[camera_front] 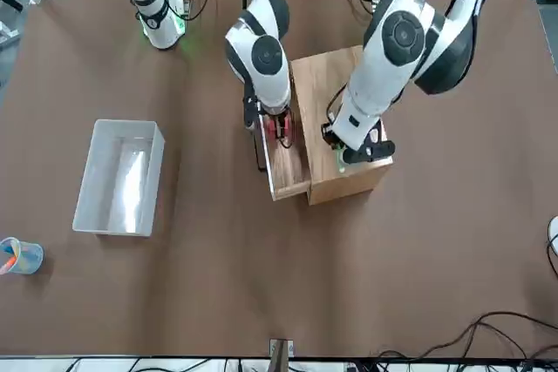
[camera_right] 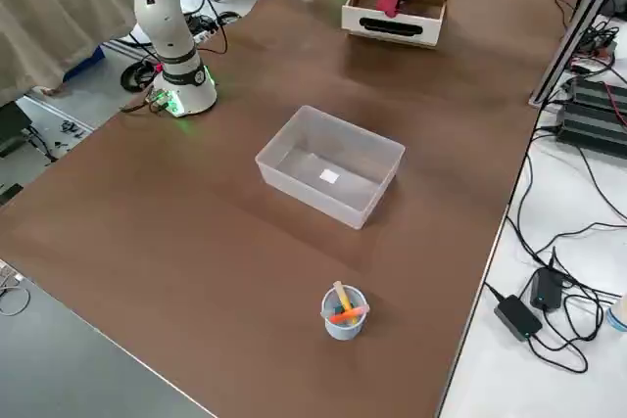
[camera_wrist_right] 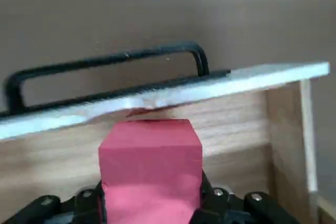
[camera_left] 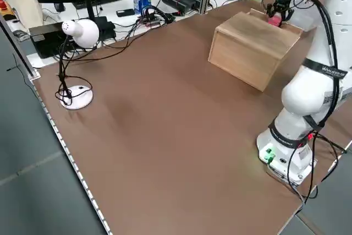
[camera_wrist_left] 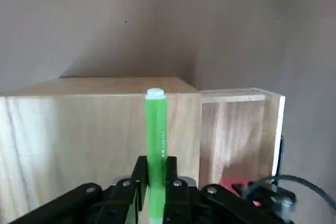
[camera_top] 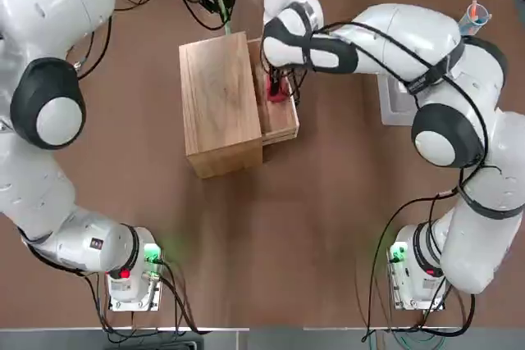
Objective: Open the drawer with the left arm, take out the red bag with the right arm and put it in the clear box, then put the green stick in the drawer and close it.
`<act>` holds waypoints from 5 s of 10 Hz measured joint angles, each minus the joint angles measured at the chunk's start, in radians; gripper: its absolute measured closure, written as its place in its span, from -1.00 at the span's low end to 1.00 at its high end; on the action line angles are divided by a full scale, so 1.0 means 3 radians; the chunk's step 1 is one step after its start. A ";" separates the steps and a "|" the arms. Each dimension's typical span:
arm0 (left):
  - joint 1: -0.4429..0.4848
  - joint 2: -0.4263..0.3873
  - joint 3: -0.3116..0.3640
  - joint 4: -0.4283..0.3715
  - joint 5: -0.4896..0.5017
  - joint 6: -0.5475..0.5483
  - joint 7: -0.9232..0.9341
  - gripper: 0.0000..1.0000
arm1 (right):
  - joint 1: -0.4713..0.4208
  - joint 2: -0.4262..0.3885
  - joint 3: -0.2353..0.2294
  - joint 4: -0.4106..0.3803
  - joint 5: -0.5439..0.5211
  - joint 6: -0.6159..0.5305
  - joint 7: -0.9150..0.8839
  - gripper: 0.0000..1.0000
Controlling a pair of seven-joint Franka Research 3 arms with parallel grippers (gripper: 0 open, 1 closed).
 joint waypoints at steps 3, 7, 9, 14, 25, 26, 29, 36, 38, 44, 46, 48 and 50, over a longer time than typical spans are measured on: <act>-0.0102 0.0114 -0.0002 0.0032 0.0009 0.0143 -0.0125 0.65 | -0.0262 -0.0340 -0.0017 0.0090 0.0057 -0.0576 -0.0729 -0.20; -0.0525 0.0365 -0.0009 0.0040 0.0256 0.0443 -0.0608 0.65 | -0.1281 -0.0414 -0.0066 0.0063 0.0073 -0.1128 -0.2964 -0.20; -0.0767 0.0530 -0.0011 0.0044 0.0389 0.0584 -0.0820 0.65 | -0.1808 -0.0400 -0.0078 -0.0004 0.0066 -0.1167 -0.4048 -0.20; -0.0868 0.0611 -0.0010 0.0061 0.0405 0.0591 -0.0829 -0.24 | -0.2662 -0.0257 -0.0077 -0.0178 -0.0395 -0.1121 -0.6200 -0.20; 0.0100 -0.0463 0.0479 0.0145 0.0414 -0.0837 0.0679 -1.00 | -0.2816 0.0154 0.0060 0.0068 -0.0402 -0.0659 -0.7398 -1.00; 0.0258 -0.0584 0.0526 0.0141 0.0395 -0.0876 0.0869 -1.00 | -0.2698 0.0084 0.0083 0.0098 -0.0194 -0.0911 -0.7024 -1.00; 0.0322 -0.0850 0.1032 0.0020 0.0193 -0.0902 0.1653 -1.00 | -0.2030 0.0044 0.0102 0.0135 0.0057 -0.0992 -0.5841 -1.00; 0.0570 -0.1128 0.1190 -0.0290 0.0130 -0.0902 0.2347 -1.00 | -0.1271 0.0212 0.0101 -0.0377 0.0401 0.0006 -0.4119 0.57; 0.0573 -0.1130 0.1190 -0.0295 -0.0008 -0.0913 0.2359 -1.00 | -0.1249 0.0213 0.0090 -0.0466 0.0510 0.0057 -0.3985 0.95; 0.0590 -0.1136 0.1194 -0.0301 -0.0017 -0.0968 0.2361 -1.00 | -0.1135 0.0280 0.0091 -0.0719 0.1078 0.0558 -0.3614 0.98; 0.0602 -0.1136 0.1197 -0.0302 0.0000 -0.0968 0.2377 -1.00 | -0.0924 0.0300 0.0094 -0.0860 0.1345 0.0814 -0.3562 0.98; 0.0602 -0.1136 0.1198 -0.0303 0.0005 -0.0968 0.2377 -1.00 | -0.0823 0.0296 0.0088 -0.0861 0.1506 0.0878 -0.3380 0.98; 0.0602 -0.1136 0.1198 -0.0306 0.0005 -0.0968 0.2378 -1.00 | -0.0713 0.0292 0.0078 -0.0861 0.1523 0.1049 -0.3044 0.98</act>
